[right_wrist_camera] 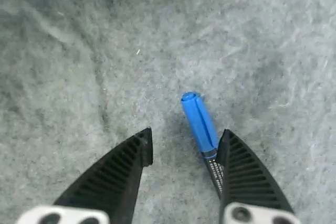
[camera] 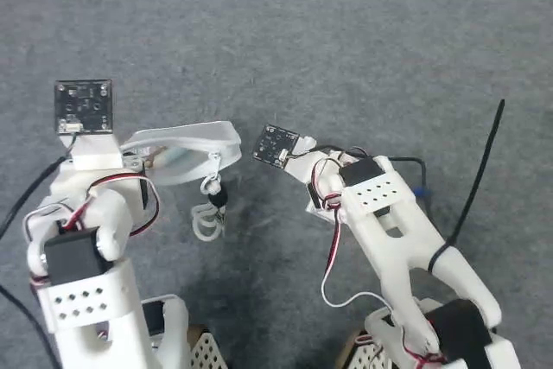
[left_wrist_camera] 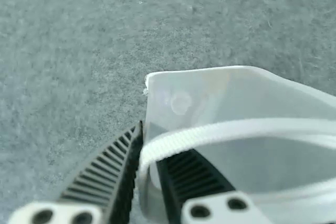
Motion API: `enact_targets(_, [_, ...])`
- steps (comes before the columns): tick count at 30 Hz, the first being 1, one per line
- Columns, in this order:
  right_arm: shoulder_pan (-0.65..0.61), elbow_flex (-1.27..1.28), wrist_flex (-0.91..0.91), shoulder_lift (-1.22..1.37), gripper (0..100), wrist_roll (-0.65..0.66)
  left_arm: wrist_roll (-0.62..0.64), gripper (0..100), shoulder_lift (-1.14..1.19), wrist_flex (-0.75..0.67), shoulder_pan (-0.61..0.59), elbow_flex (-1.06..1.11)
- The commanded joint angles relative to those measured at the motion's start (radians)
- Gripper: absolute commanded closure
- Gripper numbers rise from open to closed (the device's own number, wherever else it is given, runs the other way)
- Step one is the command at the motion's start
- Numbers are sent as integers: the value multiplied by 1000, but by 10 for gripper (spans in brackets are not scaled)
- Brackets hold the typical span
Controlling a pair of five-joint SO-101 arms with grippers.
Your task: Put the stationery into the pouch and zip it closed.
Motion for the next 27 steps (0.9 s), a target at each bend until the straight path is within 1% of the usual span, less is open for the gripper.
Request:
enact_targets(1, [13, -55, -16, -2, 800, 15, -5, 988, -3, -38, -8, -7])
enact_targets(11, [13, -54, -19, -1, 800, 17, -5, 988, -3, -38, -8, -7])
enact_targets(15, [41, -54, -28, 1, 801, 18, -5, 988, -3, -37, -8, -5])
enact_targets(17, [56, -48, -39, 5, 801, 43, -5, 988, -5, -37, -8, -5])
enact_targets(27, [68, -133, -61, 225, 801, 57, -5, 988, -6, -34, -8, -5])
